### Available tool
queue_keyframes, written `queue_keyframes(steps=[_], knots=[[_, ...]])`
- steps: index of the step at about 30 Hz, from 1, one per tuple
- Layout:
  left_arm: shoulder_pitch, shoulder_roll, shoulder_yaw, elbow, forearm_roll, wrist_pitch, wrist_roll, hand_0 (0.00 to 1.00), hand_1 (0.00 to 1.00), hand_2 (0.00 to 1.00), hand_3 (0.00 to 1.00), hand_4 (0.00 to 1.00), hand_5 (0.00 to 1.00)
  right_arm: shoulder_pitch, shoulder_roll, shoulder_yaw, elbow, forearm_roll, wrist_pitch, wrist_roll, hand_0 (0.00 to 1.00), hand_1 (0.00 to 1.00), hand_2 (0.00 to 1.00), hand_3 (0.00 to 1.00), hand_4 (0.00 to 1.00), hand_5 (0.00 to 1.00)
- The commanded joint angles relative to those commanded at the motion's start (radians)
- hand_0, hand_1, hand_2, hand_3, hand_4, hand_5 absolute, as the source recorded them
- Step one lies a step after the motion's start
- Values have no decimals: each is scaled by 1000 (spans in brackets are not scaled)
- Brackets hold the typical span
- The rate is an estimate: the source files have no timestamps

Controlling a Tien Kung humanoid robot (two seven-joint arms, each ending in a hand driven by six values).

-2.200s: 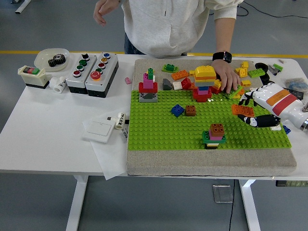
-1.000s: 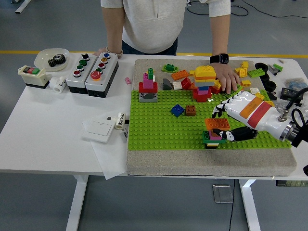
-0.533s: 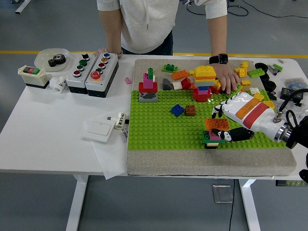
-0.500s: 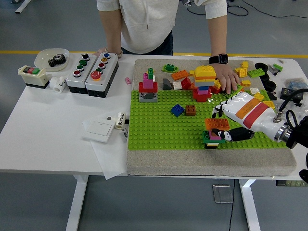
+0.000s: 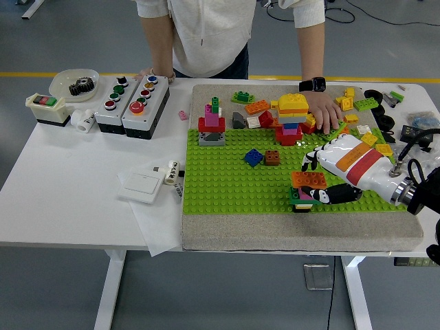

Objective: Pick up the brick,pile it on top of brick,press brick,pick up the brick,pile it on top of brick,press brick

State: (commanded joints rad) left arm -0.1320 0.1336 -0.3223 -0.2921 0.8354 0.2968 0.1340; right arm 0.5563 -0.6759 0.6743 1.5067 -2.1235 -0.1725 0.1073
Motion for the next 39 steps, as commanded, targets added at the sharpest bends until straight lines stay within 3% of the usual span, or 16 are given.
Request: queue_keyframes(steps=[39], knots=[[4, -1, -4, 0, 6, -5, 3, 704, 666, 750, 654, 754, 646, 0, 5, 8, -25, 10, -1, 11, 234, 395, 522, 522, 729, 448]])
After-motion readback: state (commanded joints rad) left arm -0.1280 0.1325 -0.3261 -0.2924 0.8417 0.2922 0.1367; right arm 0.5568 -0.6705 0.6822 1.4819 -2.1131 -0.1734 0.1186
